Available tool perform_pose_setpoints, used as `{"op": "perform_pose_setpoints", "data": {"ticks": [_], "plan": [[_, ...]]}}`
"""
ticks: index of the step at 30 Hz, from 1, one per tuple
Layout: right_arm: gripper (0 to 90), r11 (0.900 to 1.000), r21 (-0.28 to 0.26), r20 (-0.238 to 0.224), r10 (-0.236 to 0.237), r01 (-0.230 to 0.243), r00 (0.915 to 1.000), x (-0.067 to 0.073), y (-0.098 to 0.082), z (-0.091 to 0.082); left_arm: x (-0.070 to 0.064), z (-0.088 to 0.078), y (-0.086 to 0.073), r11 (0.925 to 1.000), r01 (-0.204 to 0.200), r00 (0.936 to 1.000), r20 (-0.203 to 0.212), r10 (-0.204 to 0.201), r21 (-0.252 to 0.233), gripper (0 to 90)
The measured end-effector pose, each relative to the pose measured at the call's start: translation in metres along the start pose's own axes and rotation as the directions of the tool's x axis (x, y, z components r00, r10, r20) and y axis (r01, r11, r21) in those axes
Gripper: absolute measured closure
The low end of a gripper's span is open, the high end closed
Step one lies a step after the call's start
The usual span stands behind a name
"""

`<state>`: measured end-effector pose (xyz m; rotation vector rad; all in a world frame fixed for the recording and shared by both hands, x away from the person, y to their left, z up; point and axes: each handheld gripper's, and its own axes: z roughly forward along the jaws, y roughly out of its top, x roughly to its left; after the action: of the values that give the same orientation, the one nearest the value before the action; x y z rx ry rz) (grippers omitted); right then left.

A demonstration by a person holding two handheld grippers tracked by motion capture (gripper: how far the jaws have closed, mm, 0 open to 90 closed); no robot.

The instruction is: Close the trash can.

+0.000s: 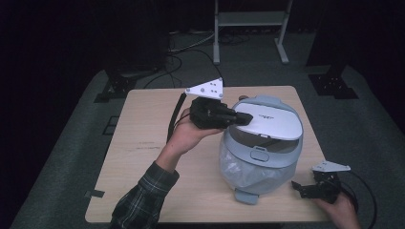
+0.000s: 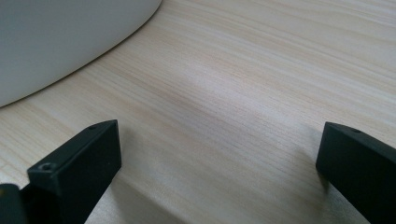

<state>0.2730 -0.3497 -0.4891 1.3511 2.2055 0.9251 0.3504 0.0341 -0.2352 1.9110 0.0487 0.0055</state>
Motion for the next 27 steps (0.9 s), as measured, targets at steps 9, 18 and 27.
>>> {"op": "perform_pose_setpoints", "data": {"ticks": [9,18,27], "plan": [[0.0,1.000,0.000,0.000,0.000,0.000,1.0000,0.000,0.000,0.000,-0.014,0.010,-0.003,0.9986,-0.004,0.9999,0.013,0.003,0.052,90.0],[0.0,1.000,0.000,0.000,0.000,0.000,1.0000,0.000,0.000,0.000,-0.026,0.023,-0.002,0.9954,-0.028,0.9995,0.019,0.026,0.092,89.9],[0.0,1.000,0.000,0.000,-0.001,0.001,1.0000,0.000,0.000,0.000,-0.029,0.032,-0.007,0.9927,-0.021,0.9991,0.039,0.017,0.119,90.0]]}}
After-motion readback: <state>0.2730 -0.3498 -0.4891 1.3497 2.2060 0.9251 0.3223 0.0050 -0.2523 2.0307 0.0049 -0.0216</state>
